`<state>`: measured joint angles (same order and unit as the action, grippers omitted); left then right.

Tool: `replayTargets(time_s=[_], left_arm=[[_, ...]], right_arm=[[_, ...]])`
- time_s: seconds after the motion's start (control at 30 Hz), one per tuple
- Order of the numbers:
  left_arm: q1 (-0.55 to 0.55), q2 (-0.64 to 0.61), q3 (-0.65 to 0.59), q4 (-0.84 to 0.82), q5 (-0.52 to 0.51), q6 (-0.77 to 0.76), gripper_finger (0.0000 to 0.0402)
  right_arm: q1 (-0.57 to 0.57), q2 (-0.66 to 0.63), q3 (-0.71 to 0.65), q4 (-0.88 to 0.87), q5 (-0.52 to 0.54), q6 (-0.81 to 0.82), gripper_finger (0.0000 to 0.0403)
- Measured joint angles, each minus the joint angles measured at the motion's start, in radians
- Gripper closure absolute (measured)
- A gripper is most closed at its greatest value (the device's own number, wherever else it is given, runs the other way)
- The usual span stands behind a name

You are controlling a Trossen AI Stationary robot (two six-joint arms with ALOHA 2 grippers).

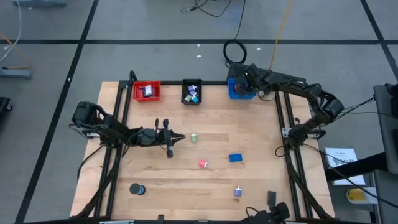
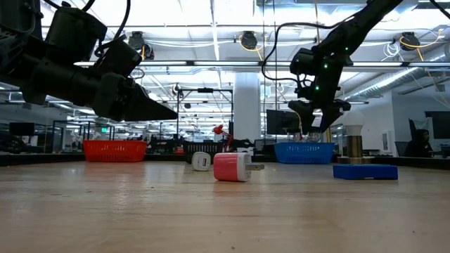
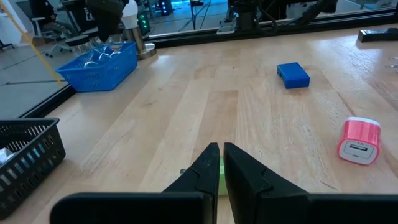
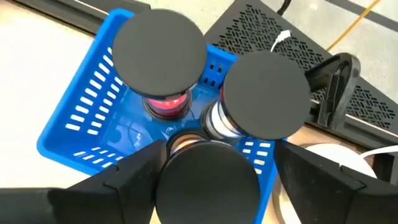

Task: Pick & Place Office items
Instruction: Put the yellow hourglass into the blue bin, then put the green charger adapter head into the black bin

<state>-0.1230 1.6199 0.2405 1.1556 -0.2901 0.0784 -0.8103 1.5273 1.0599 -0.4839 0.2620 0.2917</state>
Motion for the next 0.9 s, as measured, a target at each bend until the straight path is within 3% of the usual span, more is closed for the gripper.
replayTargets(time_s=[0.43, 0.63, 0.9], left_arm=[[0.0, 0.0, 0.0, -0.003, 0.0, 0.006, 0.0371], [0.0, 0.0, 0.0, -0.041, 0.0, -0.002, 0.0371], [0.0, 0.0, 0.044, -0.101, 0.021, -0.138, 0.0371]], right_arm=[[0.053, -0.203, 0.0, -0.037, -0.004, -0.099, 0.0124], [0.197, -0.327, -0.097, -0.039, -0.002, -0.148, 0.0191], [0.419, -0.484, -0.447, 0.34, -0.002, -0.148, 0.0305]])
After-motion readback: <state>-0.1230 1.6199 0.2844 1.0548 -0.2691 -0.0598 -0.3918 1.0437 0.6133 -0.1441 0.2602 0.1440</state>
